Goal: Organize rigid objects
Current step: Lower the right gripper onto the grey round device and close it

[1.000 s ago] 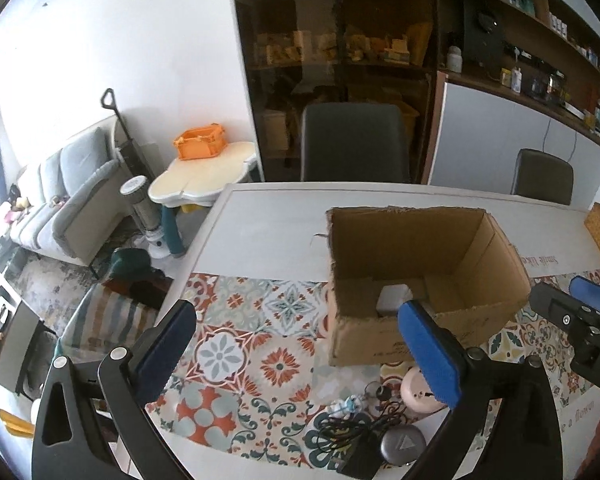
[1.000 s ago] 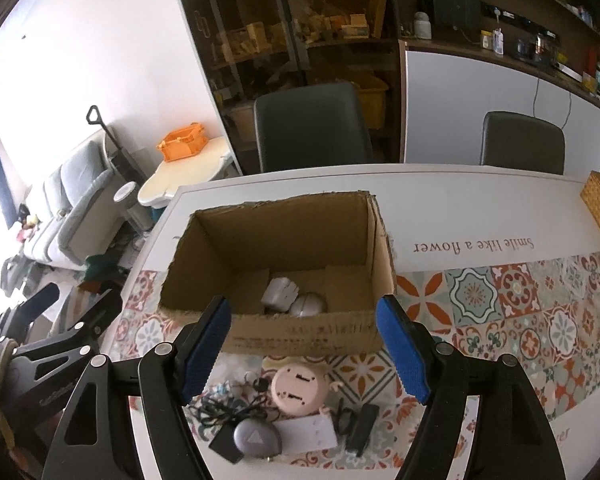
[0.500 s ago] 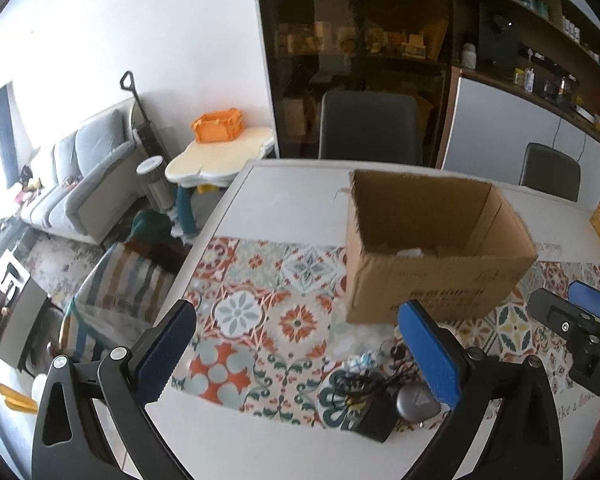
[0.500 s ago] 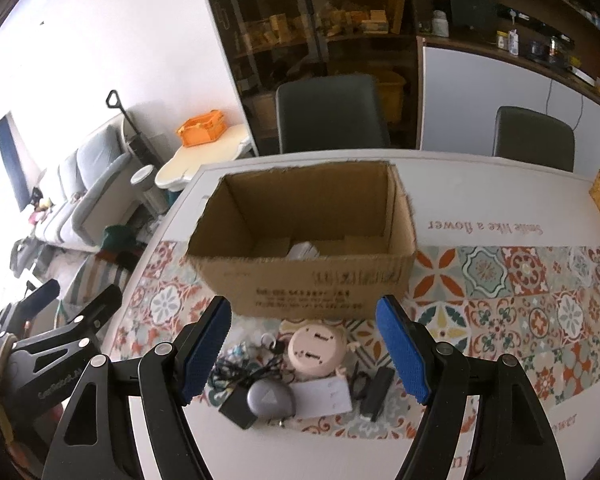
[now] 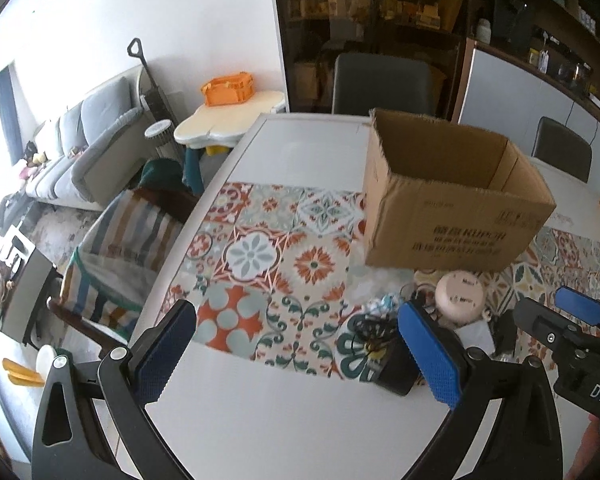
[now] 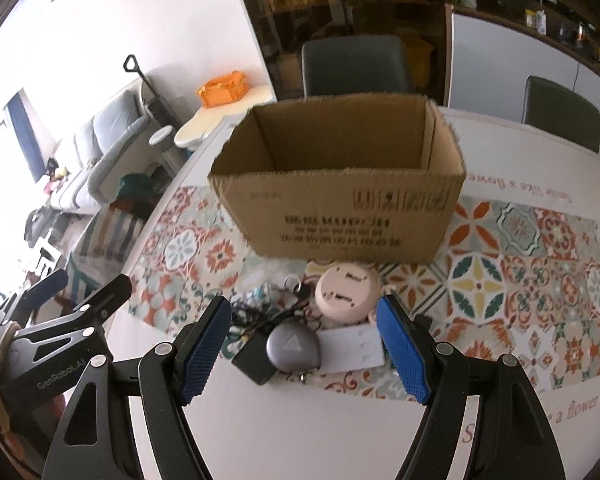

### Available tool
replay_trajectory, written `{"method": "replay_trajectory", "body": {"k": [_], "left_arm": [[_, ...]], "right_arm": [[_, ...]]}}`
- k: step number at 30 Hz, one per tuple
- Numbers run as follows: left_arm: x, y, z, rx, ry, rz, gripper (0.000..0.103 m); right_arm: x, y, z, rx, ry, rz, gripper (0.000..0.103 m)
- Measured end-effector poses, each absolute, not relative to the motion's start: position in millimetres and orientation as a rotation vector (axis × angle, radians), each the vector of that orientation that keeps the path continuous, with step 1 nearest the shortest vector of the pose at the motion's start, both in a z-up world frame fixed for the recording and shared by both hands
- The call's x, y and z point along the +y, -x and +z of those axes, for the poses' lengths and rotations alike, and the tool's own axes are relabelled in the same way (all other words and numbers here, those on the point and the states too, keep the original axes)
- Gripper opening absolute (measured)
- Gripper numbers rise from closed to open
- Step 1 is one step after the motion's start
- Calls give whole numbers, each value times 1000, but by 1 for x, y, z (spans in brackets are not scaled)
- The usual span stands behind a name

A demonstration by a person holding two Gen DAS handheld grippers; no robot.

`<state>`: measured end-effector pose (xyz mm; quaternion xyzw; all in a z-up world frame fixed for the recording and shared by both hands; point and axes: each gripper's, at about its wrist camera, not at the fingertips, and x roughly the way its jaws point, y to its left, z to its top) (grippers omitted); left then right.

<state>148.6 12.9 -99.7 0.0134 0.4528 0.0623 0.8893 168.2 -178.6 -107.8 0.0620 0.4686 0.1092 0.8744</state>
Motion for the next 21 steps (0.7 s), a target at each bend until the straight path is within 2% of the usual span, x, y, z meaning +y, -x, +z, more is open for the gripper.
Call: {"method": "replay_trajectory", "body": {"k": [21], "left_arm": [[23, -138, -163, 1118, -32, 138, 103]], "right_arm": [[-148, -174, -175, 1133, -73, 342, 75]]}}
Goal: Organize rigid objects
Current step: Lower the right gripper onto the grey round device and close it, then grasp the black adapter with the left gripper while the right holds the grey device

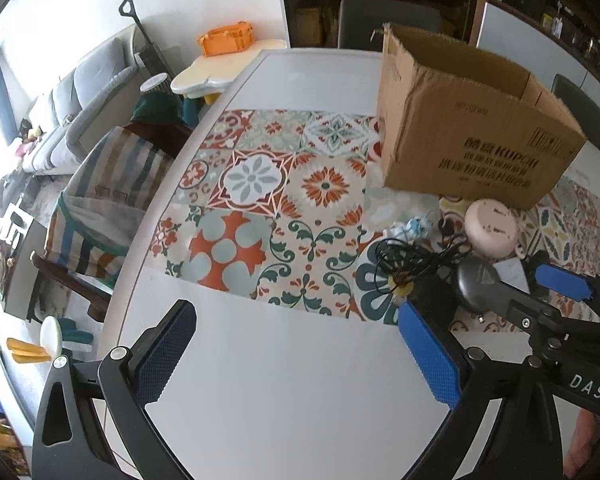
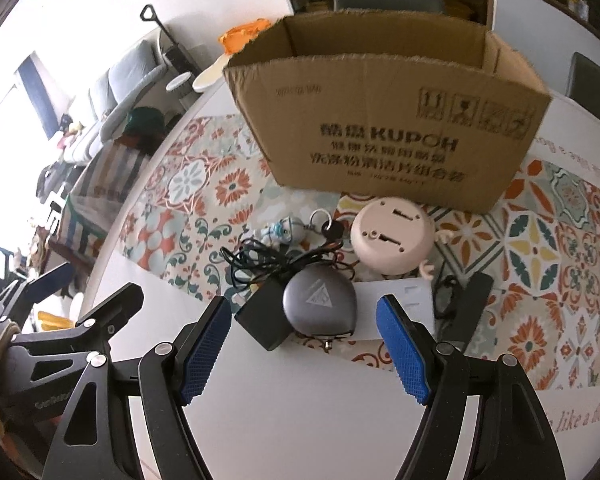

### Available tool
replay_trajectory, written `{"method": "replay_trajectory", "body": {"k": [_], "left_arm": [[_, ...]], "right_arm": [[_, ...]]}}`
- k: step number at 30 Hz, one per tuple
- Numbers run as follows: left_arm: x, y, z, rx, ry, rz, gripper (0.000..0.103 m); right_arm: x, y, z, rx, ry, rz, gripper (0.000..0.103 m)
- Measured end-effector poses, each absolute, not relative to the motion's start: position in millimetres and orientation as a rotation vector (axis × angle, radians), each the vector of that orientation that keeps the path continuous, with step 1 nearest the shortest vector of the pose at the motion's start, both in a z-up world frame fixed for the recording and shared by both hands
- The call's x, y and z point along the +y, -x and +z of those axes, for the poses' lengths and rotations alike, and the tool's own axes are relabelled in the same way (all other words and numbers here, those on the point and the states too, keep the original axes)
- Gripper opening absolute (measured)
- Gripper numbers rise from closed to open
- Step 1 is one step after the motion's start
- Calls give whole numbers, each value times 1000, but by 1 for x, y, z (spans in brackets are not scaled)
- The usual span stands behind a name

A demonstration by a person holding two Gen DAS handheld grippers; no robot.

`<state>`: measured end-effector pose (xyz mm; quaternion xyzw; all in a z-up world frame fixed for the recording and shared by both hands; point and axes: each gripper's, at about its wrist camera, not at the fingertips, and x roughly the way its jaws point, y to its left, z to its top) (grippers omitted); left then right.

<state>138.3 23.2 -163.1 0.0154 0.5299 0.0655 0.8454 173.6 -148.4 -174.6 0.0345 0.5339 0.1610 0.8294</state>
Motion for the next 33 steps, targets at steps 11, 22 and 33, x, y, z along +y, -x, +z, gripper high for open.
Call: {"method": "replay_trajectory", "body": {"k": [11, 22, 33], "left_arm": [[22, -147, -190, 1187, -35, 147, 103], [23, -154, -204, 1221, -32, 145, 103], [19, -154, -207, 1225, -40, 132, 103]], "right_arm": [[-144, -190, -207, 1184, -82, 383, 75], [-138, -199, -230, 1226, -57, 380, 71], [-139, -203, -236, 1223, -53, 374, 59]]}}
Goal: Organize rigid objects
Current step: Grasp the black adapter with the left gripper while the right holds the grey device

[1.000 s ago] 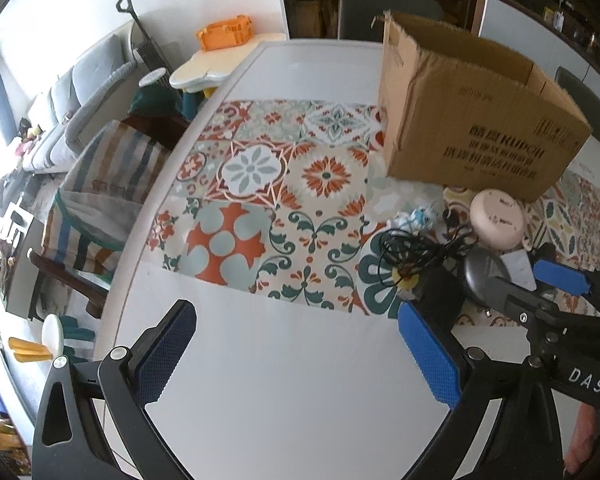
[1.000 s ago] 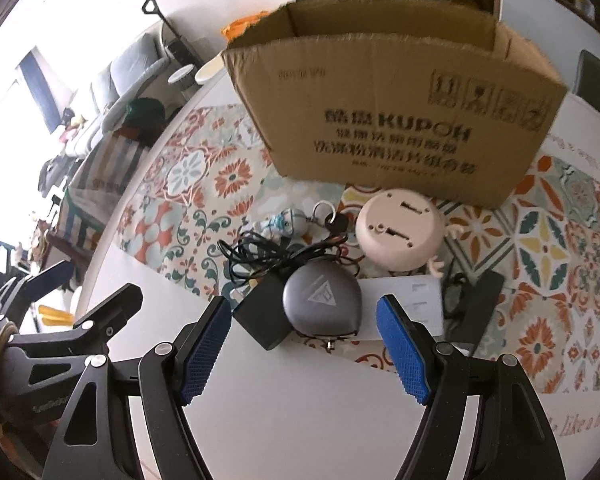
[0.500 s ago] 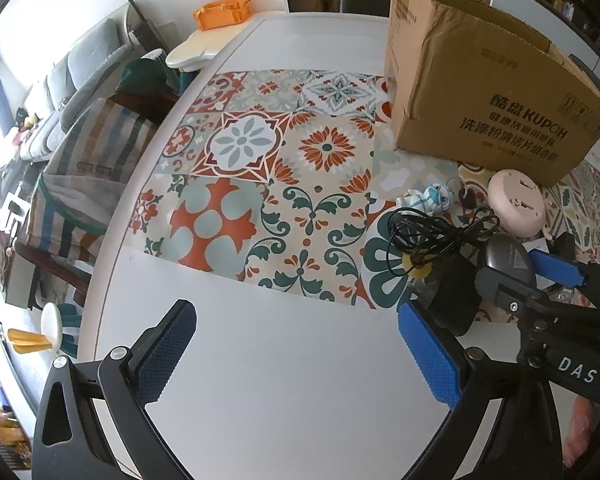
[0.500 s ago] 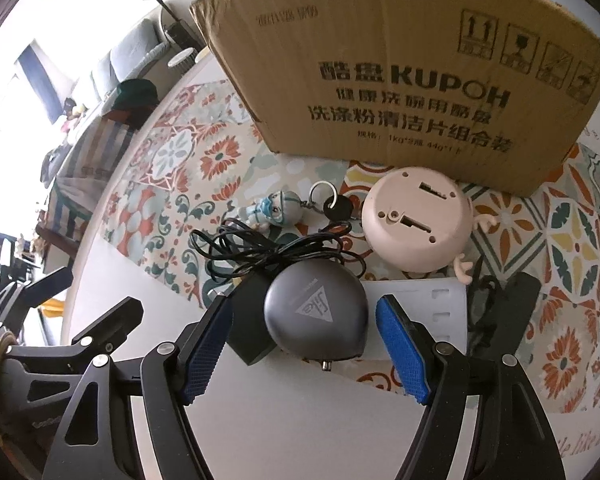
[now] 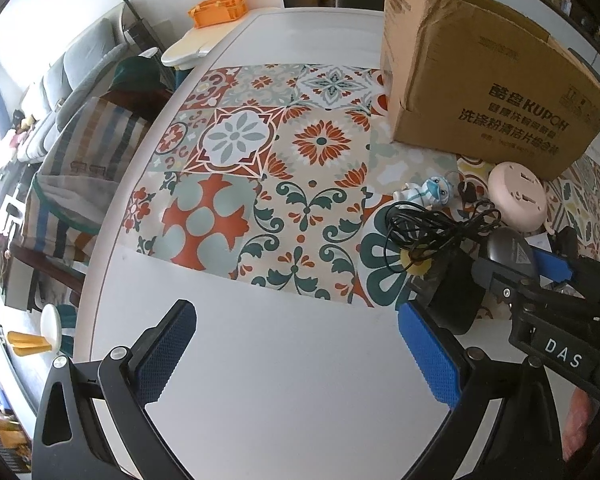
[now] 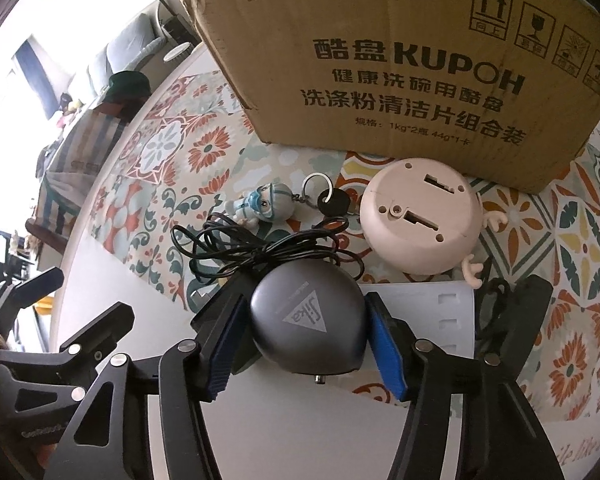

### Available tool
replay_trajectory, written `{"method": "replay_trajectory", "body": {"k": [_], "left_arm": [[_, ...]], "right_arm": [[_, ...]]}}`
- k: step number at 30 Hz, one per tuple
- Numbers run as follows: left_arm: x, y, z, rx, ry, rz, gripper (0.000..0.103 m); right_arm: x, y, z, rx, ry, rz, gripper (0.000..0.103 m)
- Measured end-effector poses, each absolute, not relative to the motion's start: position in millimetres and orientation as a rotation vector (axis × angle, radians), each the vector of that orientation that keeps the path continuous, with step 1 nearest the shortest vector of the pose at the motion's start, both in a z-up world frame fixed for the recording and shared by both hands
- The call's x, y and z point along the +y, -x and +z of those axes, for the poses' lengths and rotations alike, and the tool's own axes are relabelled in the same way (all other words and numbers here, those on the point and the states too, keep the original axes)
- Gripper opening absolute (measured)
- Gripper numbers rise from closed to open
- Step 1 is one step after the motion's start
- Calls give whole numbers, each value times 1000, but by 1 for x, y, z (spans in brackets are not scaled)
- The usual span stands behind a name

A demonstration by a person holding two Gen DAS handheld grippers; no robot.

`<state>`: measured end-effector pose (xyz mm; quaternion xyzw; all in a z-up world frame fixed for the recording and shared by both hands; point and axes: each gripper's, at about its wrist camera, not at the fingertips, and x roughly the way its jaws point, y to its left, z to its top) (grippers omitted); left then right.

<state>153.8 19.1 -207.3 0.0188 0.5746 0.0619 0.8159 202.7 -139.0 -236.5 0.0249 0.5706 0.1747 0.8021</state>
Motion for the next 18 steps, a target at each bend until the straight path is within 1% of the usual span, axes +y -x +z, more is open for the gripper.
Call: {"method": "replay_trajectory", "body": {"k": [1, 10, 18], "left_arm": [[19, -154, -207, 1226, -39, 129, 103], [16, -151, -204, 1210, -44, 104, 103], [3, -147, -199, 1184, -49, -2, 103]], "right_arm": [[-139, -203, -236, 1223, -50, 370, 56], [-144, -200, -233, 1195, -72, 356, 56], [-160, -185, -211, 1139, -98, 296, 56]]}}
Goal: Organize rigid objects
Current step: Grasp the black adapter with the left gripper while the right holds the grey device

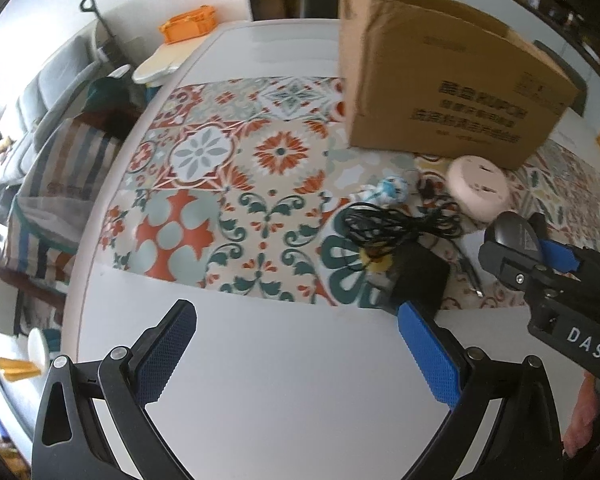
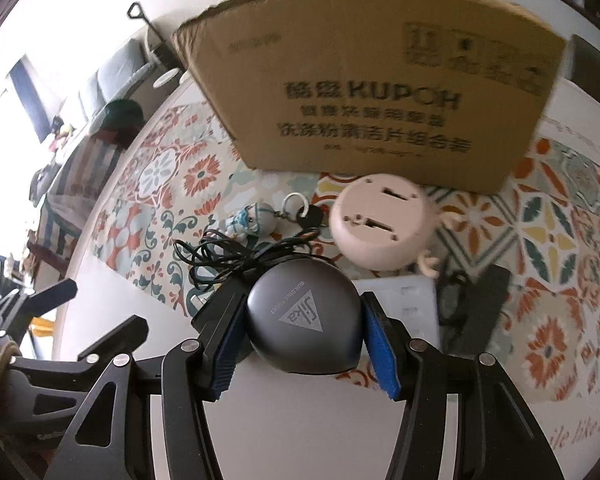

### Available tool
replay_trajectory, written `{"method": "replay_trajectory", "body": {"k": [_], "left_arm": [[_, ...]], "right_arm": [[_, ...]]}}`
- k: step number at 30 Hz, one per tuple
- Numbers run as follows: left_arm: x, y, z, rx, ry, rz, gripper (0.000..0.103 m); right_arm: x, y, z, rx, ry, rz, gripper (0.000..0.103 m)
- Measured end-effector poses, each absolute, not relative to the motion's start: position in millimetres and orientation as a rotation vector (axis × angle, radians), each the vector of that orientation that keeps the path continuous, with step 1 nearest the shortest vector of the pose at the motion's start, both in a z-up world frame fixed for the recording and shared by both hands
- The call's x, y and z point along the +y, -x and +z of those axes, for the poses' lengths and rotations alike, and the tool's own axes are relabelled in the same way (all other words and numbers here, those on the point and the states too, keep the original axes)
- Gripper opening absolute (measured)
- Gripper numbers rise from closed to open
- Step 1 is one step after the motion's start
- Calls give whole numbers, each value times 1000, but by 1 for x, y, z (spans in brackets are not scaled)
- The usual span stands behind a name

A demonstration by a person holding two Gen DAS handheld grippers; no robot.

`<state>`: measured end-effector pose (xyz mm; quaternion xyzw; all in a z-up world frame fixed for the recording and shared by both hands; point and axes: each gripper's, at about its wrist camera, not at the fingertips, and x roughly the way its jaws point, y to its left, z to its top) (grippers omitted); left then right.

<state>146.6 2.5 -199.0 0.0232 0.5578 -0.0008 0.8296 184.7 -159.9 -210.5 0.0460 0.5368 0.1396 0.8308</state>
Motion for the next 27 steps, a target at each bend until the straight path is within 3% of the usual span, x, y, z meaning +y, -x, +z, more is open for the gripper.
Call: {"method": "replay_trajectory", "body": {"k": [16, 27], "left_arm": [[-42, -145, -220, 1120, -110, -233, 102], [-51, -158, -250, 1160, -83, -281, 87]], "right_arm": [[-203, -154, -209, 1155, -173, 162, 56], [-207, -153, -220, 1175, -170, 147, 56]]}}
